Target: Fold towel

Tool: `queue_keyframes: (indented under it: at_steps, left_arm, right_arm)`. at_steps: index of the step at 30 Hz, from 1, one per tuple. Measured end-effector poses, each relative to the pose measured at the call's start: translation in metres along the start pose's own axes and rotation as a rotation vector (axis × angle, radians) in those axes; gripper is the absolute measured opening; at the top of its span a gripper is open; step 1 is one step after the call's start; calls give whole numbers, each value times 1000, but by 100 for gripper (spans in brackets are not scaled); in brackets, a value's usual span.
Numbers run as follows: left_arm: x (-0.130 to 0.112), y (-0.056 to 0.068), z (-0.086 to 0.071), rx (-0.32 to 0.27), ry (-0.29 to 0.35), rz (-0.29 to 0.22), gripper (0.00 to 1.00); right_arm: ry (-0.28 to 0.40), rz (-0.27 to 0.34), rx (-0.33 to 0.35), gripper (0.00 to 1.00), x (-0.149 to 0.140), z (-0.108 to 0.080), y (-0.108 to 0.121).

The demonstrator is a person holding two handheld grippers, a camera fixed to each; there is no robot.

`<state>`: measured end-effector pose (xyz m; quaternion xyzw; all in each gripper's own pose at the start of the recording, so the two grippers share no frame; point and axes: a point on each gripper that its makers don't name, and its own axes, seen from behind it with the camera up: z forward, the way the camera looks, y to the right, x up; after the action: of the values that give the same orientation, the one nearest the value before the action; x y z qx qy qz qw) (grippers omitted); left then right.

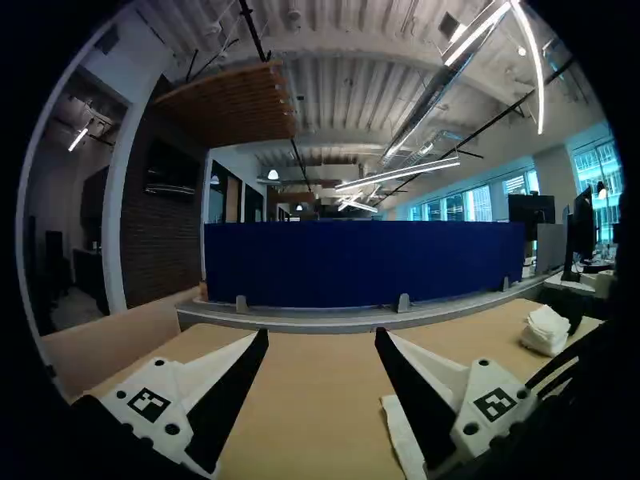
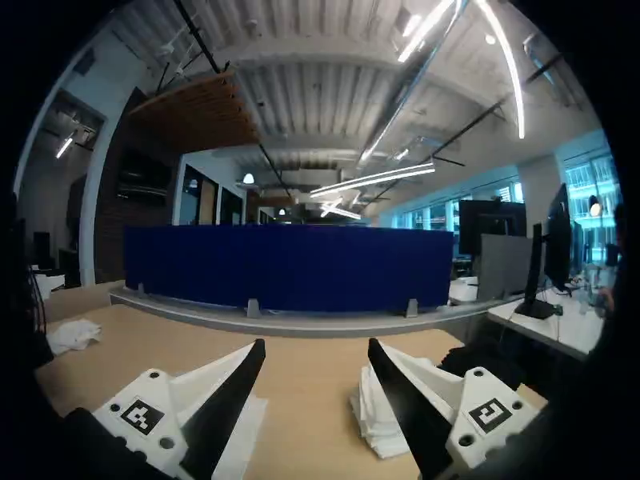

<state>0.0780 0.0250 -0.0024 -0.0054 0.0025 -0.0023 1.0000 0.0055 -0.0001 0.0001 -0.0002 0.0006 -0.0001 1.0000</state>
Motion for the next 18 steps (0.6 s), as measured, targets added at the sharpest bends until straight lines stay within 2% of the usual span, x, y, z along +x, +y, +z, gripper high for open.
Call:
queue_keyframes:
  at_steps: [5, 9, 12, 18]
  left_arm:
    - [37, 5, 2, -4, 4, 13, 99]
    - [50, 9, 5, 0, -12, 26, 99]
    - [60, 16, 7, -14, -28, 26, 99]
    - [72, 20, 12, -45, -44, 38, 99]
  right_arm:
    - [8, -4, -3, 100, 33, 1, 0]
    - [-12, -6, -12, 100, 44, 1, 4]
    - [-22, -12, -18, 100, 54, 1, 6]
    - [-29, -19, -1, 99, 67, 4, 3]
